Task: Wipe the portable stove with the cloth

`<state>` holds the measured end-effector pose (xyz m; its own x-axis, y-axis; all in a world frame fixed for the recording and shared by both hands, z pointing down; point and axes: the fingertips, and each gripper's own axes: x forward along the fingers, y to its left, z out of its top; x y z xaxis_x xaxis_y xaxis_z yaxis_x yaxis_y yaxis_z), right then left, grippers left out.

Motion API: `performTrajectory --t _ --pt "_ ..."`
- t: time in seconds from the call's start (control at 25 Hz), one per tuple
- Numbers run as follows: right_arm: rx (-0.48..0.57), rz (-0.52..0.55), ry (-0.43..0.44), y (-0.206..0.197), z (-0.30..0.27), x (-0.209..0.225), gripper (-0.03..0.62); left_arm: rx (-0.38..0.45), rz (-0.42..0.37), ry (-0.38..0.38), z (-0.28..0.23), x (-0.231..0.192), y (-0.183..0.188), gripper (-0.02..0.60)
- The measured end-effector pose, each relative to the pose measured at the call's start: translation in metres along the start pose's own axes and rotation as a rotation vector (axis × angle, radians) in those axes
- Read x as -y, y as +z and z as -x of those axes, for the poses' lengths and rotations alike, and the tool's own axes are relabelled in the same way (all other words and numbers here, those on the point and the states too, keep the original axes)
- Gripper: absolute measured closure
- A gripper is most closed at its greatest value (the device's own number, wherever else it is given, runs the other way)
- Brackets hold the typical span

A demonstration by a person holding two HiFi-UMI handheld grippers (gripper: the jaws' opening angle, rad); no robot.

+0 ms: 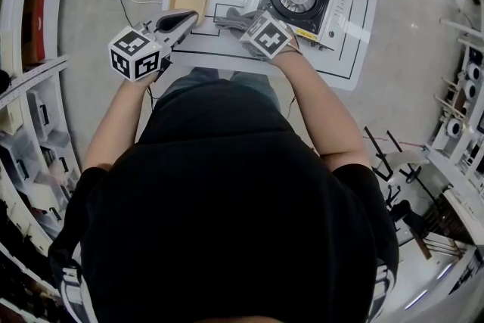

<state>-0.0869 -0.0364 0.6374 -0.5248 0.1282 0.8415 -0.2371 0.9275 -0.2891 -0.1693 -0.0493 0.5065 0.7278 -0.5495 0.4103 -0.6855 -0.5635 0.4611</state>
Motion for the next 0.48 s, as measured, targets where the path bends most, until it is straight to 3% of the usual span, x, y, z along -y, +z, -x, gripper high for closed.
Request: performTrajectory --t 0.12,0.32,0.48 --pt "-0.054 -0.054 0.107 0.000 -0.002 0.005 0.482 0.003 0.012 0.009 -0.001 -0.005 0.000 0.557" --pt "-0.155 -0.196 0.213 -0.004 -0.005 0.033 0.481 0.000 0.043 0.026 -0.003 -0.015 -0.002 0.557" --pt "-0.215 -0.233 0.279 -0.001 -0.003 0.057 0.480 -0.004 0.068 0.041 -0.008 -0.023 -0.004 0.557"
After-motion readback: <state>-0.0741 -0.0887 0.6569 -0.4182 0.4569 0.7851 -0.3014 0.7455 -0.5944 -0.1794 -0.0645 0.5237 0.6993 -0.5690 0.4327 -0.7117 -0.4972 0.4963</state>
